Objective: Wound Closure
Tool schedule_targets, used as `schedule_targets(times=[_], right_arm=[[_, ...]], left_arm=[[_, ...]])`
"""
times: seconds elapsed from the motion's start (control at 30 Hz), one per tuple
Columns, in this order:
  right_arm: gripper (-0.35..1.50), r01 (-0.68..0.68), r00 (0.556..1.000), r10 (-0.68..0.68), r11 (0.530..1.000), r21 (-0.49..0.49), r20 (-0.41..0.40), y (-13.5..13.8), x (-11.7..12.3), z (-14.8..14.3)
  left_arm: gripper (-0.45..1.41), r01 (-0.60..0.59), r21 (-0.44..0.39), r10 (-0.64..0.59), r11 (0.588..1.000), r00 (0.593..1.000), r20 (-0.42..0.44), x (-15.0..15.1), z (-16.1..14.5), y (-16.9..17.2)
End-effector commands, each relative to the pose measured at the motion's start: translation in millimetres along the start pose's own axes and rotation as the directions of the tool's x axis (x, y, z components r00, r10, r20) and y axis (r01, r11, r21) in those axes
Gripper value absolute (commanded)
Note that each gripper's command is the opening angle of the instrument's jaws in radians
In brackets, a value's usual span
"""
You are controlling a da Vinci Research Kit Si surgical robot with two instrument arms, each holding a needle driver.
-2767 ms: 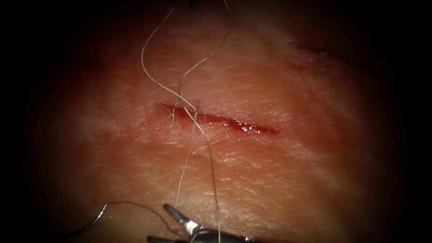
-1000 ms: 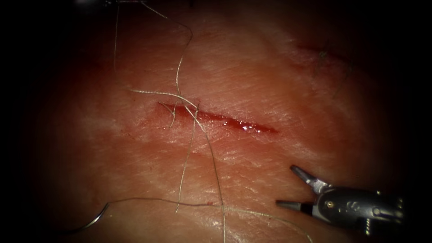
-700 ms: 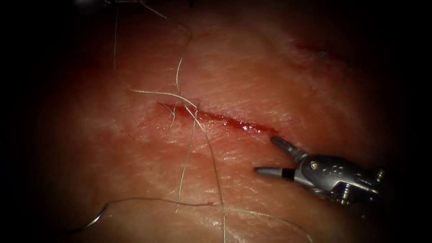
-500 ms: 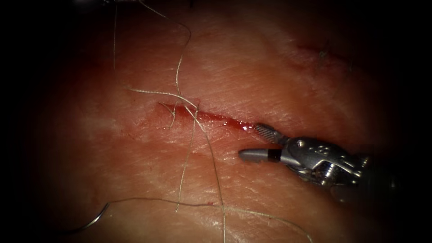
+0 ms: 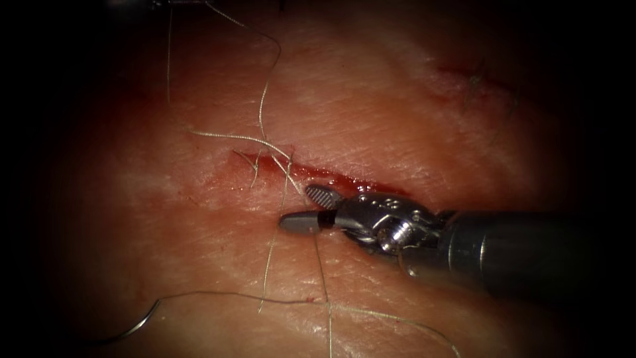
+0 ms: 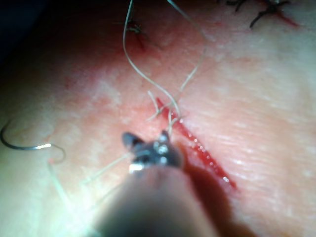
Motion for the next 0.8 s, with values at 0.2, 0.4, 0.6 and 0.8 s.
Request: schedule_targets(times=[0.2,0.4,0.6,0.8], right_arm=[[1.23,0.099,0.994,-0.095,0.992,-0.074,0.053,0.6,-0.9,1.3],[1.24,0.165,0.985,-0.159,0.982,-0.096,0.071,0.8,-0.4,0.8],[1.24,0.176,0.983,-0.169,0.978,-0.112,0.070,1.3,-0.4,1.0],[1.24,0.185,0.982,-0.176,0.973,-0.136,0.073,2.1,-0.7,1.4]], left_arm=[[-0.45,0.007,-0.001,-0.007,1.000,1.000,0.000,-0.3,0.7,-0.1],[-0.45,0.031,0.003,-0.031,1.000,0.999,0.005,-0.3,0.7,-0.1],[0.44,0.095,0.026,-0.096,0.995,0.995,0.027,-0.2,0.6,-0.4],[0.96,0.252,0.067,-0.255,0.966,0.965,0.054,-0.2,0.3,-0.8]])
